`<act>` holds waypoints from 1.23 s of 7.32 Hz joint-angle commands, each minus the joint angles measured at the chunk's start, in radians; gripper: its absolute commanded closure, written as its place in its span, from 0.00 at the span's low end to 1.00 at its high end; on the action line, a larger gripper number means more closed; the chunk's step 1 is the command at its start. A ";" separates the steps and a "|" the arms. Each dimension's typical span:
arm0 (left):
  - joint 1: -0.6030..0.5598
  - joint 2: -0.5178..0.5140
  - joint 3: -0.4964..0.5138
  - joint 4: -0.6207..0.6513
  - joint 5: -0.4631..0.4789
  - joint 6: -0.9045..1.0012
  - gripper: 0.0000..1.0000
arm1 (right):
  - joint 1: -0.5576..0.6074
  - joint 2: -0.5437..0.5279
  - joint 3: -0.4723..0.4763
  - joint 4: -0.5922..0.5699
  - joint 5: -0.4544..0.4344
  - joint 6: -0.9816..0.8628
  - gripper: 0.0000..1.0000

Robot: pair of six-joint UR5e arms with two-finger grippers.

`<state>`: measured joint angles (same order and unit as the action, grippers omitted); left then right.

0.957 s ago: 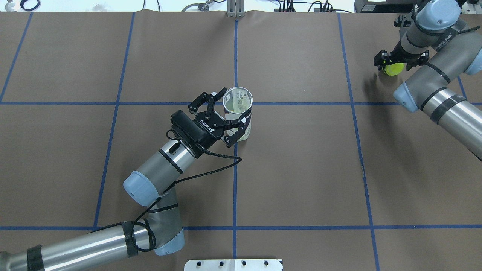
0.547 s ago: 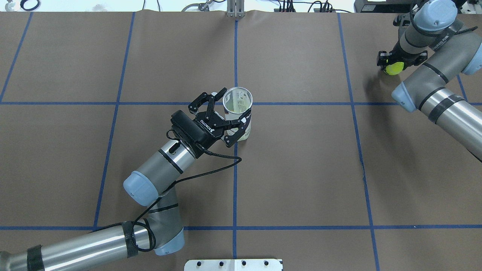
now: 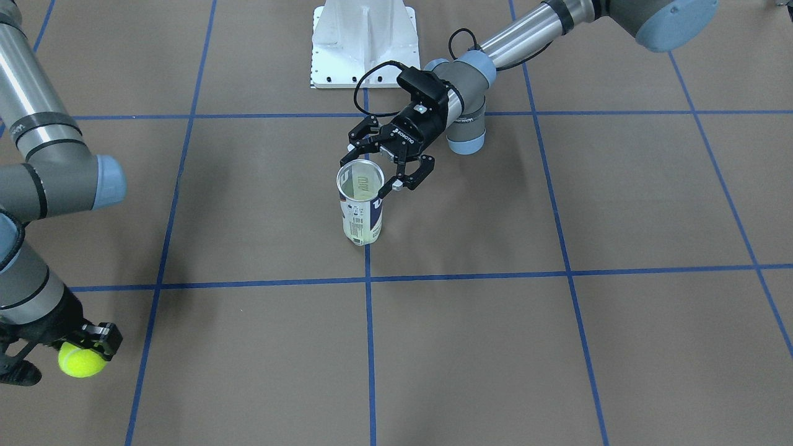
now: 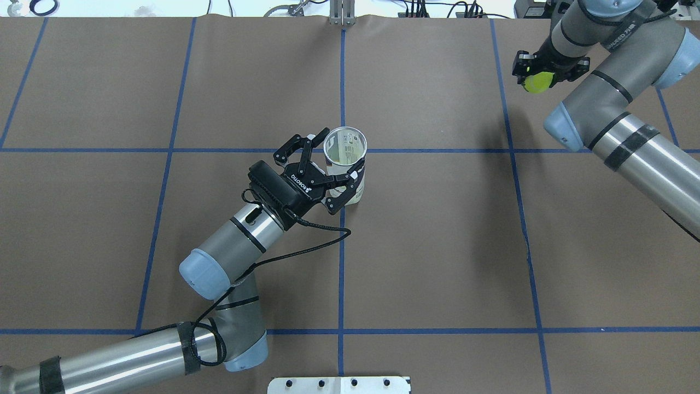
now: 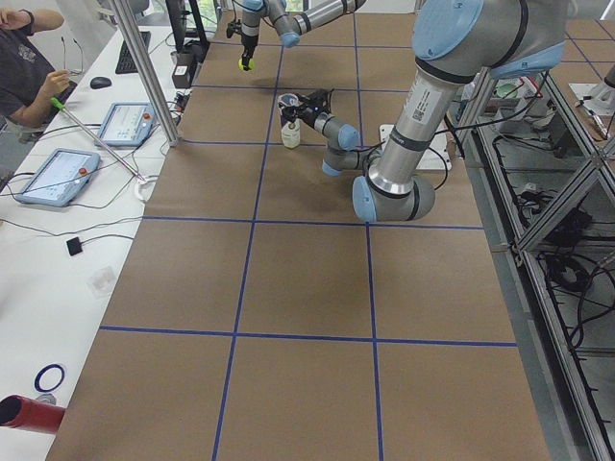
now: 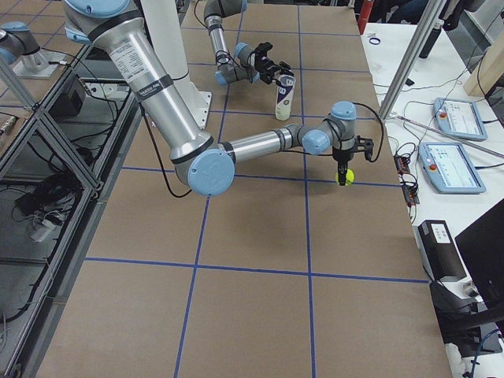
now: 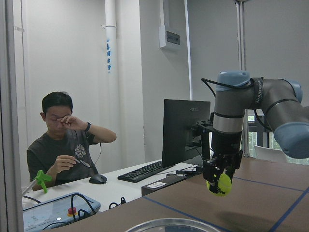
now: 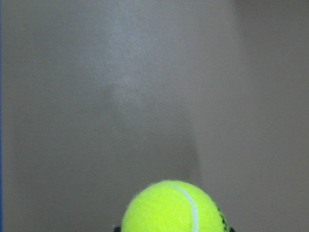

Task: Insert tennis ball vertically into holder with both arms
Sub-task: 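Carry the second ball with the right gripper over the can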

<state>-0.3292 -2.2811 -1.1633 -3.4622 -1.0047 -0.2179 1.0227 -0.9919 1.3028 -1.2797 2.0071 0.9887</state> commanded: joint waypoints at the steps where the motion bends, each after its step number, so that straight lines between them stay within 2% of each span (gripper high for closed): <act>1: 0.001 0.002 0.001 0.000 0.000 0.000 0.14 | -0.079 0.002 0.251 -0.122 0.109 0.268 1.00; 3: 0.002 0.008 0.001 0.000 0.000 -0.001 0.14 | -0.182 0.091 0.462 -0.336 0.119 0.439 1.00; 4: 0.002 0.008 0.001 0.000 0.000 0.000 0.14 | -0.228 0.117 0.516 -0.358 0.125 0.512 1.00; 6: 0.002 0.008 -0.001 0.000 0.000 0.000 0.14 | -0.277 0.179 0.555 -0.360 0.131 0.620 1.00; 9: 0.002 0.006 -0.002 0.000 0.000 -0.001 0.14 | -0.326 0.219 0.523 -0.359 0.114 0.636 1.00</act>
<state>-0.3267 -2.2747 -1.1654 -3.4622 -1.0048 -0.2181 0.7081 -0.7914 1.8428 -1.6392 2.1263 1.6189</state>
